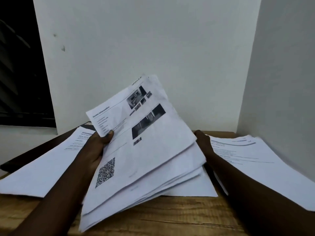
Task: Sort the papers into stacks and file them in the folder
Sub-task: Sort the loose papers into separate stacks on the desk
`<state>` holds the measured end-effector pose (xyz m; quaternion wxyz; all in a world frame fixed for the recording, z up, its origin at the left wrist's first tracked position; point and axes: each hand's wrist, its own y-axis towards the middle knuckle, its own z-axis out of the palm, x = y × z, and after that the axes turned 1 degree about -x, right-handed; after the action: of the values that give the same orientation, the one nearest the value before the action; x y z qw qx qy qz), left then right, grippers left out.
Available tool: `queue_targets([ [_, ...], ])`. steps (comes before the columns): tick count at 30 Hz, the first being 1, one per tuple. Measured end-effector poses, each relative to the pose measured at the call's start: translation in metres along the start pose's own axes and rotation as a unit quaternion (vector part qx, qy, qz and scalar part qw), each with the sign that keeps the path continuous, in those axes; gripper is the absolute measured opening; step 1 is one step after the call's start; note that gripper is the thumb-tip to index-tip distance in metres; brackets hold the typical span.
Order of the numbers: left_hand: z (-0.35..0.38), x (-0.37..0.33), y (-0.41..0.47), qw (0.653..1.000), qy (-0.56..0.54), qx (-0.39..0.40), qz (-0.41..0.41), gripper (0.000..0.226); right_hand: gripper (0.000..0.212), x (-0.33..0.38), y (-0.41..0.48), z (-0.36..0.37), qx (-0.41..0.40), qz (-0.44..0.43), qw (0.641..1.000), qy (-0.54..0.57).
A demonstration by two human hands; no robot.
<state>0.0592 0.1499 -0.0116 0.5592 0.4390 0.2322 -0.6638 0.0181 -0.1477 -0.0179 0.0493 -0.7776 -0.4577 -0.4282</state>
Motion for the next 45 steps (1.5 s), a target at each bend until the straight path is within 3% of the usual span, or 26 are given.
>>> queue_targets([
  [1,0.002,0.003,0.001,0.999,-0.031,0.018,0.007,0.034,0.013,-0.002,0.001,0.003,0.016,-0.004,1.000,-0.013],
  [2,0.003,0.004,0.002,0.999,-0.026,0.023,0.009,0.031,0.012,-0.002,0.000,0.003,0.033,-0.006,0.999,-0.040],
  [5,0.001,0.006,0.003,1.000,-0.004,-0.005,0.028,0.034,0.015,0.006,-0.004,-0.005,0.021,-0.017,0.999,-0.018],
  [7,0.000,0.008,0.000,0.999,0.015,-0.001,0.030,0.046,0.020,0.014,-0.009,-0.018,0.003,-0.024,0.995,0.094],
  [8,-0.001,0.008,0.000,0.999,0.020,-0.008,0.028,0.051,0.028,0.021,-0.013,-0.026,0.035,-0.014,0.983,0.181],
  [10,0.000,0.009,-0.002,0.999,0.033,-0.022,0.024,0.047,0.044,0.034,-0.025,-0.041,0.184,0.018,0.922,0.341],
  [12,-0.001,0.009,0.000,0.998,0.046,-0.033,0.023,0.040,0.045,0.038,-0.037,-0.049,0.286,0.005,0.882,0.375],
  [14,0.000,0.009,-0.001,0.998,0.057,-0.034,0.023,0.038,0.032,0.035,-0.045,-0.046,0.309,-0.020,0.880,0.360],
  [16,0.002,0.009,-0.002,0.997,0.065,-0.038,0.020,0.038,0.020,0.033,-0.048,-0.042,0.281,-0.019,0.894,0.350],
  [20,0.004,0.008,-0.005,0.997,0.062,-0.037,0.024,0.038,0.017,0.028,-0.047,-0.037,0.237,-0.012,0.908,0.346],
  [28,-0.001,0.009,-0.003,0.996,0.058,-0.053,0.042,0.038,0.029,0.026,-0.052,-0.041,0.191,-0.031,0.901,0.389],
  [34,-0.003,0.010,-0.002,0.997,0.046,-0.054,0.039,0.039,0.006,0.026,-0.050,-0.044,0.173,-0.023,0.900,0.399],
  [40,-0.005,0.010,0.000,0.997,0.042,-0.052,0.027,0.038,0.016,0.024,-0.047,-0.046,0.143,-0.014,0.891,0.430],
  [45,-0.009,0.007,0.002,0.997,0.023,-0.067,0.016,0.041,0.013,0.010,-0.031,-0.058,-0.026,-0.001,0.947,0.321],
])
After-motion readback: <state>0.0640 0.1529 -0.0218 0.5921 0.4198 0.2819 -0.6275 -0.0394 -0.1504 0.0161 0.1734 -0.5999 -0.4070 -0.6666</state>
